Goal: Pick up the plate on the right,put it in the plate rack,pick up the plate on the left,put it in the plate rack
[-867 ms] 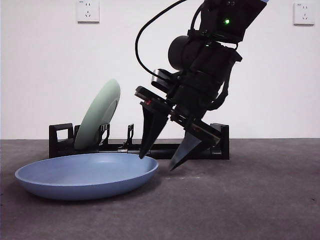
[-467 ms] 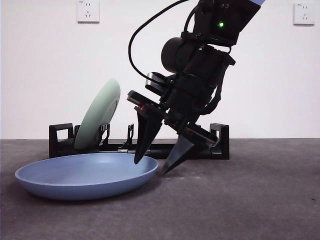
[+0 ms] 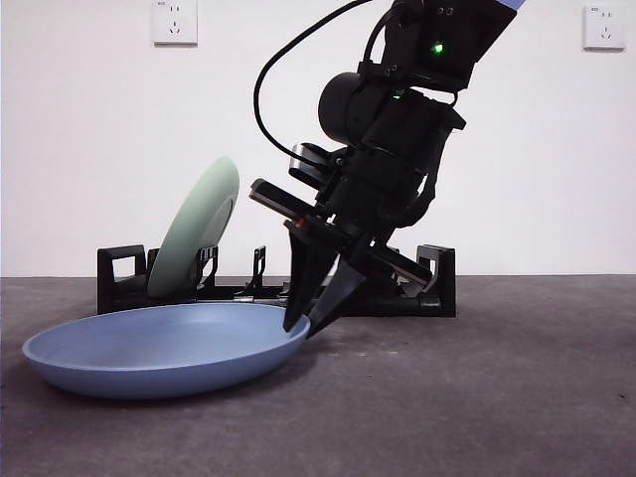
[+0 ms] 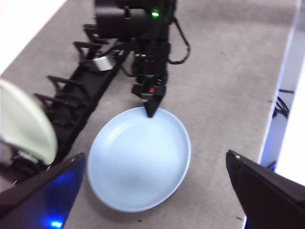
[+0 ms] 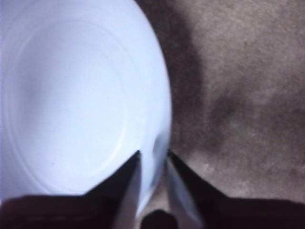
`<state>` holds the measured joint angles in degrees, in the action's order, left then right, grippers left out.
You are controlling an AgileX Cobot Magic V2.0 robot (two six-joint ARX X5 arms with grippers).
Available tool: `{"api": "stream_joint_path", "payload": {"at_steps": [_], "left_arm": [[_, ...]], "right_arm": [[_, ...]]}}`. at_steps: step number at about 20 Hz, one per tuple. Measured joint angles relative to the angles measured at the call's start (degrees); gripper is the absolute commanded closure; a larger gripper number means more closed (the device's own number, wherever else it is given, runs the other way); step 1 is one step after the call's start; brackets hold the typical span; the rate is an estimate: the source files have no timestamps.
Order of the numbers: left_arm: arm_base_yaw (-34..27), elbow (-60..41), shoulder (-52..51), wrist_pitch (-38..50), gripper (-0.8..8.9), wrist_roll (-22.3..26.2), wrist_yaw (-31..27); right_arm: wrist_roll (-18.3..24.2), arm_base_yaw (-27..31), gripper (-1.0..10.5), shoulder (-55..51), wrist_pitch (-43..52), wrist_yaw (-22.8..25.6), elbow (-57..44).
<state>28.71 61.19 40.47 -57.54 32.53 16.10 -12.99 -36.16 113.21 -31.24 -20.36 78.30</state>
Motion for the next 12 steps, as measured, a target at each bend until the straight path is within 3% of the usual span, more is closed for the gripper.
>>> {"api": "stream_joint_path", "payload": {"at_steps": [4,12], "left_arm": [[2.6,0.0,1.8,-0.1,3.10,0.2,-0.7],[17.9,0.0,11.4,-1.4,3.10,4.1,-14.2]], "right_arm": [[-0.3,0.0,9.6,0.0,0.4,0.6,0.0],[-0.7,0.7,9.6,-2.1,-4.6,0.5,0.0]]}}
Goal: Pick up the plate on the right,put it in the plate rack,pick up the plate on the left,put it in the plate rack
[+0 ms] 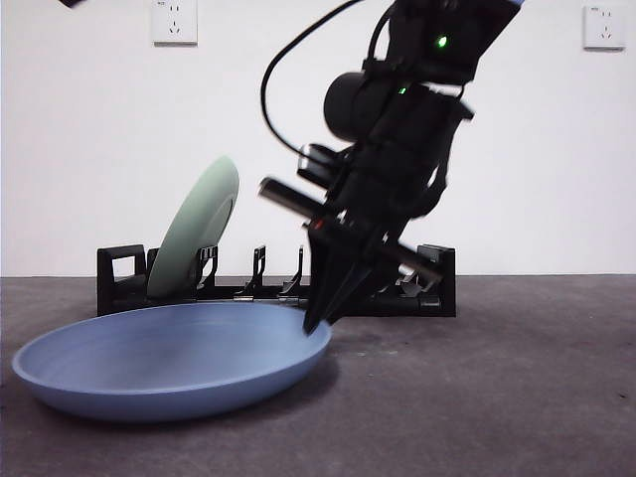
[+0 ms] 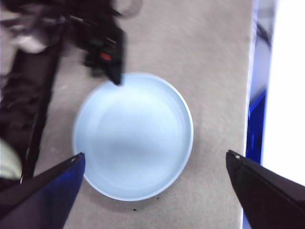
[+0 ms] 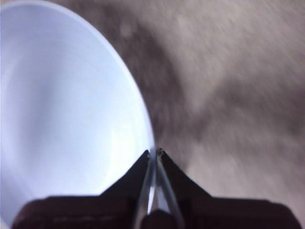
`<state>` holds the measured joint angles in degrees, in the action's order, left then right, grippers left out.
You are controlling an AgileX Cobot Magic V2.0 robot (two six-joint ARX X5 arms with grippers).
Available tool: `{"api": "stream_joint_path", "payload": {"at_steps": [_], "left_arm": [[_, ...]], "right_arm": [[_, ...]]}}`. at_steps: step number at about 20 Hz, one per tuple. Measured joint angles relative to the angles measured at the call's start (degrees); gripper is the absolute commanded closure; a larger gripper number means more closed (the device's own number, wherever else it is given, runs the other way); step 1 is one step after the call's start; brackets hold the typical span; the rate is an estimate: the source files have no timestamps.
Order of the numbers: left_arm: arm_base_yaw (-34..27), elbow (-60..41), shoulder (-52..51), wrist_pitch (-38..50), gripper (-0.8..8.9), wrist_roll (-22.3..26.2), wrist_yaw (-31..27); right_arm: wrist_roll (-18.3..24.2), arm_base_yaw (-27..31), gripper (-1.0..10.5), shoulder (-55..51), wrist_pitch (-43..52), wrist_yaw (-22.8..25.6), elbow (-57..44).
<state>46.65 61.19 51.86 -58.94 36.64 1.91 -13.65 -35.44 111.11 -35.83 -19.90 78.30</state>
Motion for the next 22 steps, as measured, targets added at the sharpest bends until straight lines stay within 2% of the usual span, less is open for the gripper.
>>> {"api": "stream_joint_path", "payload": {"at_steps": [7,11,13,16,18,20,22], "left_arm": [[11.7,0.0,8.7,2.6,3.10,5.5,-10.4],[13.6,0.0,13.2,10.3,3.11,11.0,-21.1],[13.6,0.0,14.8,13.7,3.19,13.9,-22.8],[13.7,0.0,16.0,15.3,5.20,16.6,-22.7],[14.0,0.0,16.0,15.3,5.77,17.0,-22.7],[14.3,0.0,16.0,15.1,5.81,17.0,-22.7],[14.4,0.0,16.0,14.6,6.86,16.9,-22.5]], "right_arm": [[4.7,7.5,9.6,-14.4,-15.0,-2.6,6.4],[5.8,10.4,9.6,-17.7,-19.6,-6.3,7.1],[6.4,10.4,9.6,-18.6,-21.6,-6.9,7.1],[7.3,10.4,9.6,-18.9,-23.6,-6.9,7.1],[7.3,10.4,9.6,-18.9,-23.5,-6.7,7.1],[7.3,10.8,9.6,-18.9,-23.6,-6.5,7.1],[7.3,10.9,9.6,-18.9,-23.8,-6.5,7.1]]}}
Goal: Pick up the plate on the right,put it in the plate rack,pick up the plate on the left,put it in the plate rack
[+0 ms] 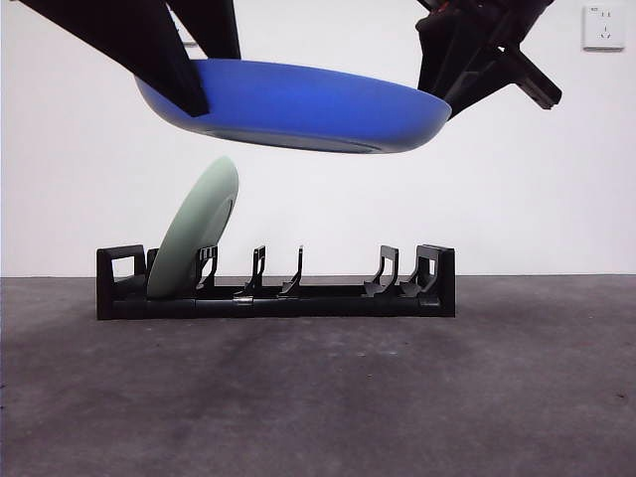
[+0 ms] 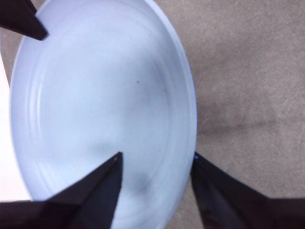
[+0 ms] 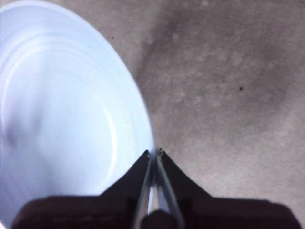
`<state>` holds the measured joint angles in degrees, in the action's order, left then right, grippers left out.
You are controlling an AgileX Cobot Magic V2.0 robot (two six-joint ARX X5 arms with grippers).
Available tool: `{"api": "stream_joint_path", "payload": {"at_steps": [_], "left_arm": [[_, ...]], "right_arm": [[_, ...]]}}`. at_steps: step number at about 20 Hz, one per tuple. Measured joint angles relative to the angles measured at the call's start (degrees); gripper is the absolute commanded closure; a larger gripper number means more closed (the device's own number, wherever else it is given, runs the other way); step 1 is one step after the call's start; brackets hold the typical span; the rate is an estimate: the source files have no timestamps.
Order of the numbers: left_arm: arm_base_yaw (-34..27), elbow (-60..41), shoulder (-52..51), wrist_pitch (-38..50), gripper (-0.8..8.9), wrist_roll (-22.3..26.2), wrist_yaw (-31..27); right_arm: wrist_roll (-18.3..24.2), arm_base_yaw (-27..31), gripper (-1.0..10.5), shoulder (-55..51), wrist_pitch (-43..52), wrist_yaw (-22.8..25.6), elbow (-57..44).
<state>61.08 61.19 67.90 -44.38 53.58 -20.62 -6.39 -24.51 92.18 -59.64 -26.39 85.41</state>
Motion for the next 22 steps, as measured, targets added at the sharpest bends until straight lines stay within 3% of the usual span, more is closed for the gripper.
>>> {"api": "stream_joint_path", "payload": {"at_steps": [2,7,15,16,19,22], "left_arm": [[0.3,0.0,0.0,-0.1,7.66,-0.3,0.1],[0.7,0.0,0.0,-1.0,8.24,-0.5,3.3],[1.0,0.0,0.1,-2.3,8.22,0.5,4.4],[1.0,0.0,0.1,-2.3,8.22,0.4,4.5],[1.0,0.0,0.1,-2.2,8.22,-1.4,6.3],[0.9,0.0,0.1,-2.0,8.22,-3.9,10.3]], "right_arm": [[0.0,0.3,9.6,0.0,-0.1,0.4,0.0],[0.0,0.8,9.6,0.0,-0.1,0.3,0.0],[0.4,0.7,9.4,-0.1,0.8,0.0,0.3],[0.4,0.6,9.2,-0.1,1.0,0.0,0.3],[0.4,0.6,6.1,-0.3,1.3,-0.2,0.3],[0.4,0.8,6.0,-2.0,1.4,-0.1,0.4]]}}
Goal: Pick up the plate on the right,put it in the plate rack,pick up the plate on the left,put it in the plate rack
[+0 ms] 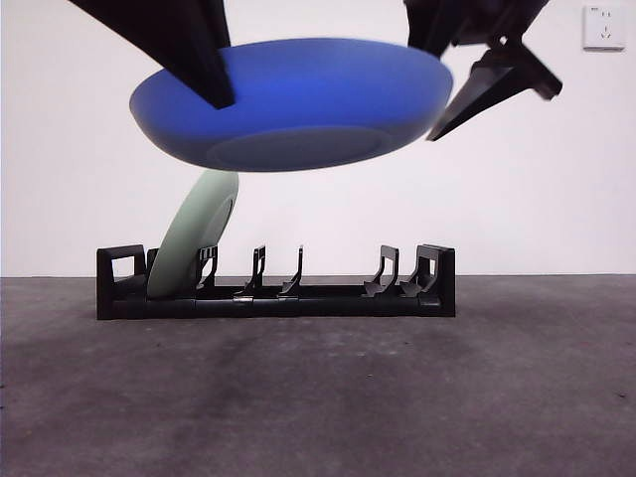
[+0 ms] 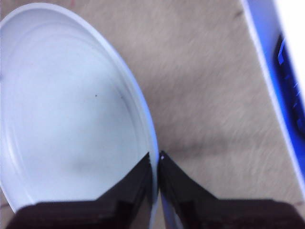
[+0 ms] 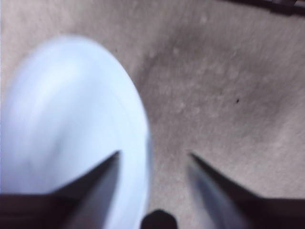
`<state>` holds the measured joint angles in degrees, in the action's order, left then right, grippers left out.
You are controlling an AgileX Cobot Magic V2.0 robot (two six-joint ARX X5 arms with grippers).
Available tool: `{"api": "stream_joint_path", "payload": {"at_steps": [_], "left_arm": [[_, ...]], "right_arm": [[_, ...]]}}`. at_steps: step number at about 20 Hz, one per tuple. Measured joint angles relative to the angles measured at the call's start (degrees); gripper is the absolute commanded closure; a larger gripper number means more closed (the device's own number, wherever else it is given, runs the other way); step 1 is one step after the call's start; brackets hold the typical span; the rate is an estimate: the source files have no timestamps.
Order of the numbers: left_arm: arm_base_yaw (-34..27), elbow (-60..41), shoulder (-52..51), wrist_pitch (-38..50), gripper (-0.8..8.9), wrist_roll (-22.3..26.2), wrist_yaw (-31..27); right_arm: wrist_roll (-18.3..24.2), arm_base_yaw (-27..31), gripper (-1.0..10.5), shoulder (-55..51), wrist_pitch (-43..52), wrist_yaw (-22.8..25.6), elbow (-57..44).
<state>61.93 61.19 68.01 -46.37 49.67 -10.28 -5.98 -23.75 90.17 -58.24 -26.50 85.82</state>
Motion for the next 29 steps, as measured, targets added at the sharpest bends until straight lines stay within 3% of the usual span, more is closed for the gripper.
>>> {"api": "stream_joint_path", "payload": {"at_steps": [3,9,13,20,29], "left_arm": [[-0.1,0.0,0.0,1.5,8.22,-2.5,4.3],[-5.9,0.0,0.2,14.3,8.22,-10.9,15.4],[-15.0,0.0,1.4,31.9,8.22,-23.0,25.8],[-26.6,0.0,5.7,51.3,8.22,-40.5,35.0],[-33.6,0.0,16.8,64.7,8.22,-54.9,36.0]], "right_arm": [[0.0,1.0,6.0,-4.6,2.2,1.7,2.0],[0.0,1.4,6.0,-20.7,4.3,14.2,9.8],[0.0,1.4,6.0,-29.8,3.5,14.3,10.6],[0.0,1.3,6.0,-34.4,-3.6,14.0,10.6],[1.8,1.3,6.0,-34.3,-13.5,13.1,10.6]]}}
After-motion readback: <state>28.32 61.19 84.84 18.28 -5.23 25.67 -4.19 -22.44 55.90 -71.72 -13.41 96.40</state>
